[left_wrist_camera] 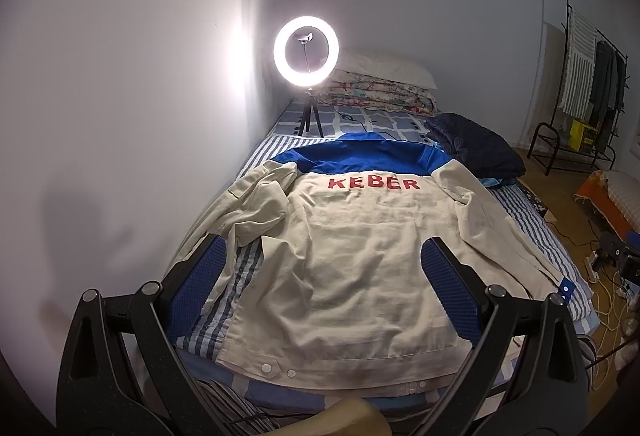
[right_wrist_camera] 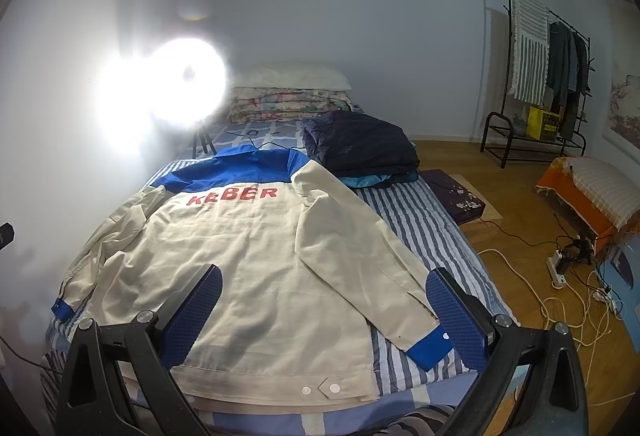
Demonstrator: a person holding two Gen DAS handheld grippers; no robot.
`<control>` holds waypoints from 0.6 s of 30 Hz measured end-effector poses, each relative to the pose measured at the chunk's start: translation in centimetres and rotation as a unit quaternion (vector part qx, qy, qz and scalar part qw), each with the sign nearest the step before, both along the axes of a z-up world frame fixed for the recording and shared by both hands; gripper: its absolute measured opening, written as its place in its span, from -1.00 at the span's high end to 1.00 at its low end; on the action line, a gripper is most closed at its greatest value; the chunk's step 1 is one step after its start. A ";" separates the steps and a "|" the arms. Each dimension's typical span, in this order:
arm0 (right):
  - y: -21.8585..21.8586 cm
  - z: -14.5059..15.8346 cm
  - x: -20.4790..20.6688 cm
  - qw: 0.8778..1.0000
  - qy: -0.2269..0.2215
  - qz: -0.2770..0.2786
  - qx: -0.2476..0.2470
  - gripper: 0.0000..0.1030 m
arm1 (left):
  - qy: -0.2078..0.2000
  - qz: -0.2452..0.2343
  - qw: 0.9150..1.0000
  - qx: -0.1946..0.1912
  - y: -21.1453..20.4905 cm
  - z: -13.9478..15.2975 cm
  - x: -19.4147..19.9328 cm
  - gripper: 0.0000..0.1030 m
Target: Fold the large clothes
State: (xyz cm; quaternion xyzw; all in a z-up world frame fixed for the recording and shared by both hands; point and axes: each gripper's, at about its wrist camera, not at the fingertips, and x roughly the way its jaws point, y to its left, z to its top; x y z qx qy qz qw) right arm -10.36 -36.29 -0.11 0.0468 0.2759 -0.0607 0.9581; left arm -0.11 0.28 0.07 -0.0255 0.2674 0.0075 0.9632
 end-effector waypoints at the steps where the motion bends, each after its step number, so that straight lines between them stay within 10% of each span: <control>1: -0.1 0.0 0.0 1.000 0.000 -0.001 0.001 -0.99 | 0.000 0.000 1.000 0.000 0.1 0.1 -0.1 -0.93; 18: 0.0 0.2 0.1 1.000 0.001 -0.002 -0.001 -0.99 | -0.002 0.000 1.000 0.001 0.2 1.1 0.2 -0.93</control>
